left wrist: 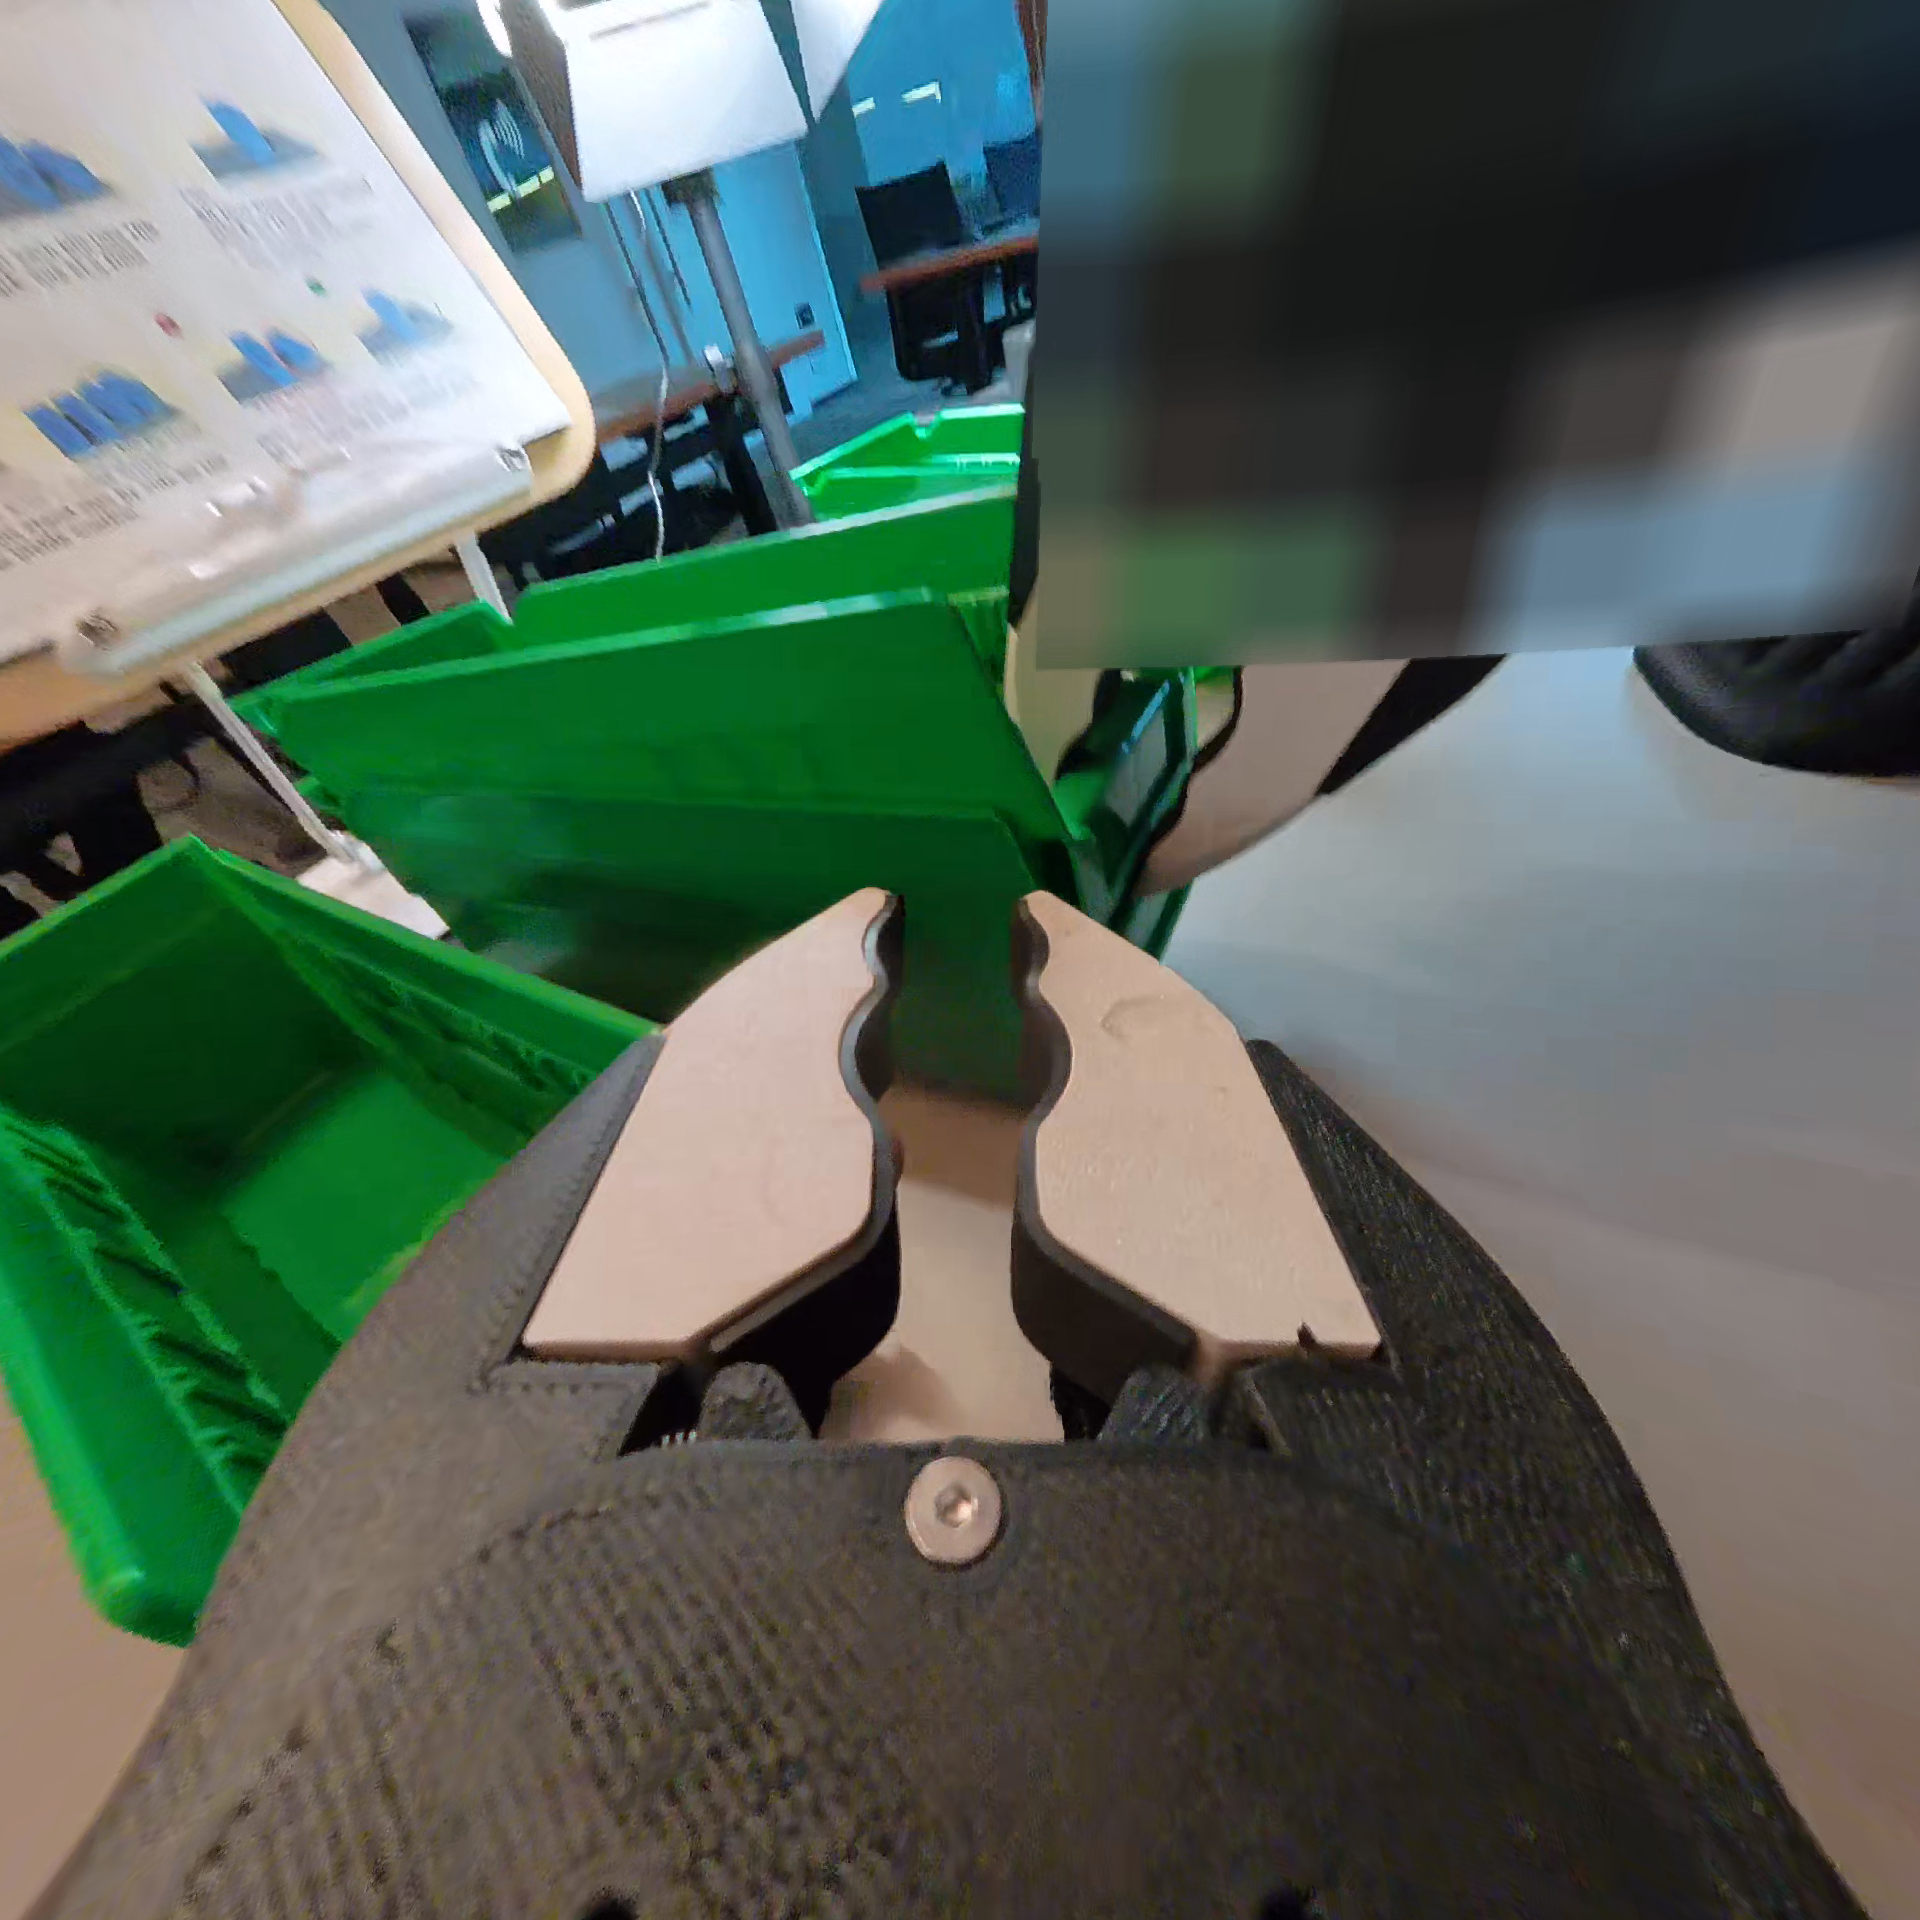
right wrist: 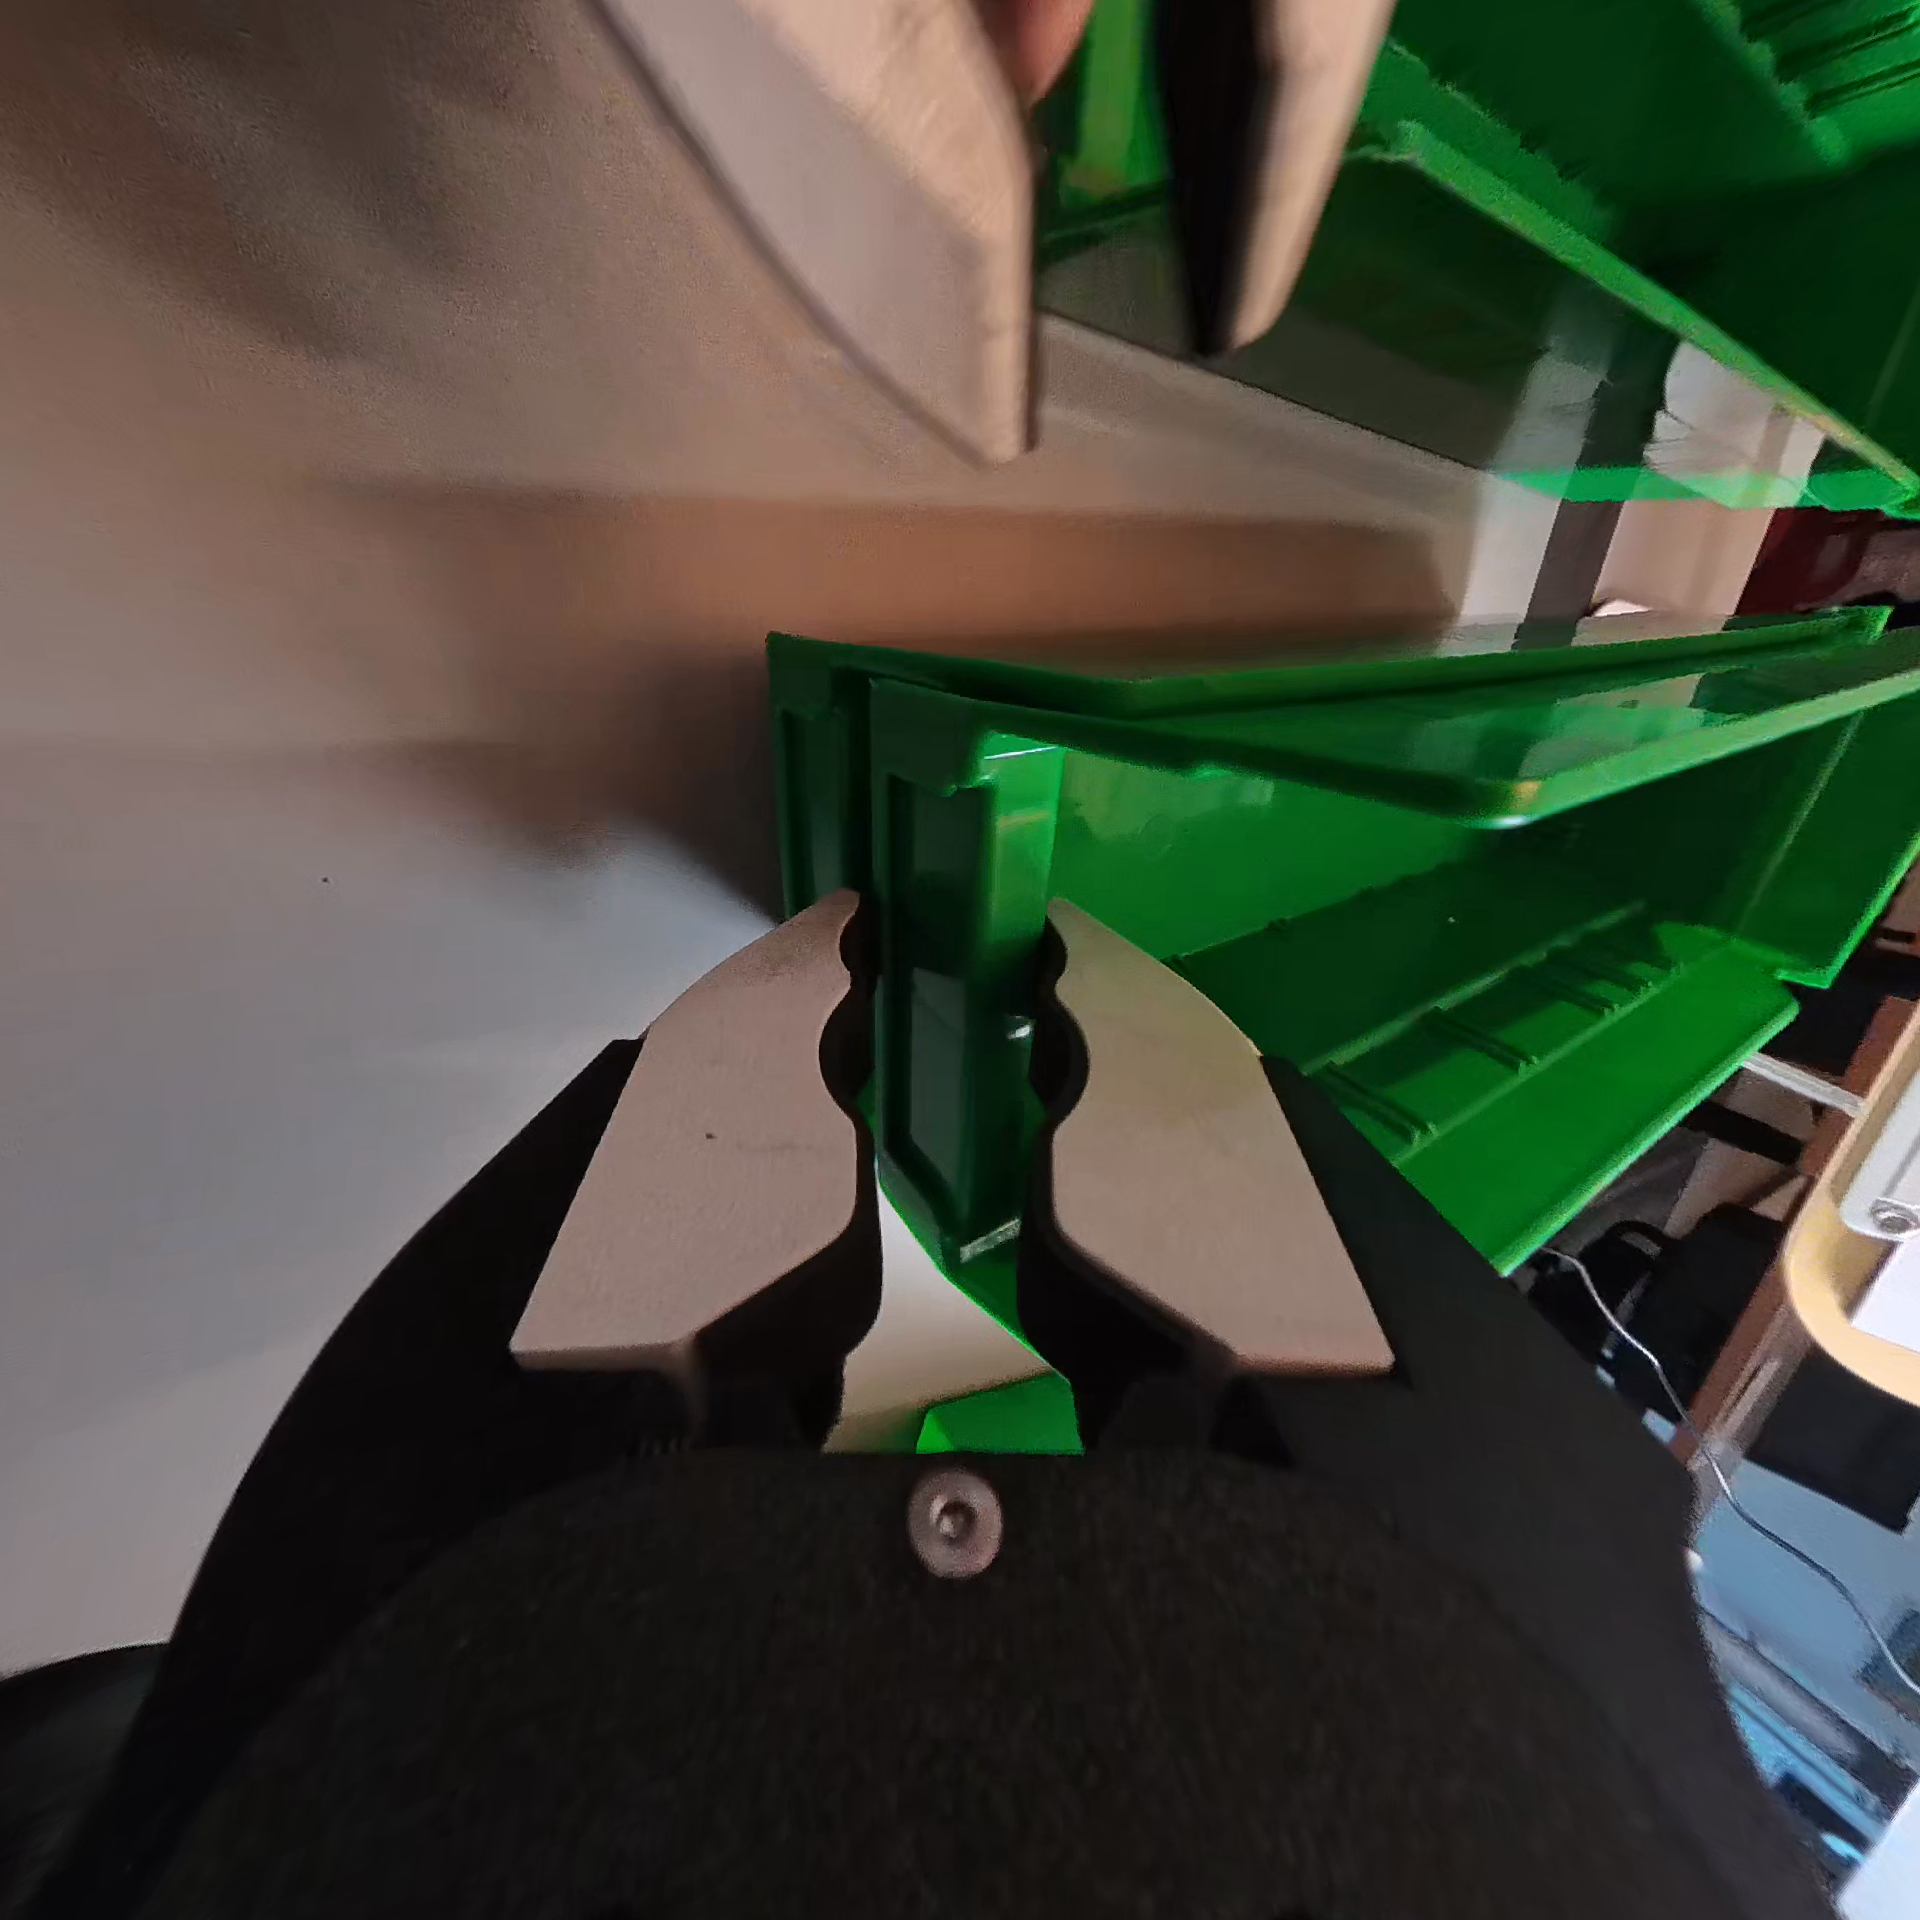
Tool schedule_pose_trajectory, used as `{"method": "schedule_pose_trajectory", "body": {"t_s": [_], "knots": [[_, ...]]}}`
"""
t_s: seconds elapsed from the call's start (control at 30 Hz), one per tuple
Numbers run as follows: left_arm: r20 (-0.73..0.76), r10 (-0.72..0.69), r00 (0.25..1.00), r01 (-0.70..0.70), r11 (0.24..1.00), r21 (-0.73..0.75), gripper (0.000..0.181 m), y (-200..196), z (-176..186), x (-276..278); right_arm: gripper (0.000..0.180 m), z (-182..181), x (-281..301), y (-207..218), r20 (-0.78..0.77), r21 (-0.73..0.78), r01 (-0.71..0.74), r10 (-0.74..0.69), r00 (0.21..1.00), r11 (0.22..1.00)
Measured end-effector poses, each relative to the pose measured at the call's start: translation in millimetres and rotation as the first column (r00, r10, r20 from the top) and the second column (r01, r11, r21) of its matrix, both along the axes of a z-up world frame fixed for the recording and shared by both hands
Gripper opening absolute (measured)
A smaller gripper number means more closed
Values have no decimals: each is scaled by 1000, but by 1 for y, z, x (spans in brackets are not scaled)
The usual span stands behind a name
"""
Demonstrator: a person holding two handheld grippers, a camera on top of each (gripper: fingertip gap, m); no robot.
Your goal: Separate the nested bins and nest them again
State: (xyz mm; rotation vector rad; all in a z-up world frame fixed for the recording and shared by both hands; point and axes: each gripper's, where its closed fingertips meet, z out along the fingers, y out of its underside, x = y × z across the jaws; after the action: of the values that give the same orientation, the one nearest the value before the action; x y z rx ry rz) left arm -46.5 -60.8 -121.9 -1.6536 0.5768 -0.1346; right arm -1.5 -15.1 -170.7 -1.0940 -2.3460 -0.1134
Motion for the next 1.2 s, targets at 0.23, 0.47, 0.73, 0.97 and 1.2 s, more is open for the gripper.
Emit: {"method": "schedule_pose_trajectory", "body": {"t_s": [0.23,0.47,0.73,0.97,1.2], "knots": [[15,51,999,-50,994,-96,21,22,25,-5,28,-4,4,-10,0,33,-19,19,1000,999],[100,111,989,-64,919,-390,18,41,-1,0,28,-1,5,-9,-56,51,-1,4,998,999],[135,164,977,-92,900,-426,3,49,-12,1,30,0,6,-7,-95,127,-41,54,994,991],[108,188,976,-132,911,-390,0,54,-13,-2,32,43,2,-5,-207,162,-37,70,976,986],[80,212,974,-172,921,-349,0,56,-11,-3,31,90,-1,3,-316,176,-25,81,945,984]]}}
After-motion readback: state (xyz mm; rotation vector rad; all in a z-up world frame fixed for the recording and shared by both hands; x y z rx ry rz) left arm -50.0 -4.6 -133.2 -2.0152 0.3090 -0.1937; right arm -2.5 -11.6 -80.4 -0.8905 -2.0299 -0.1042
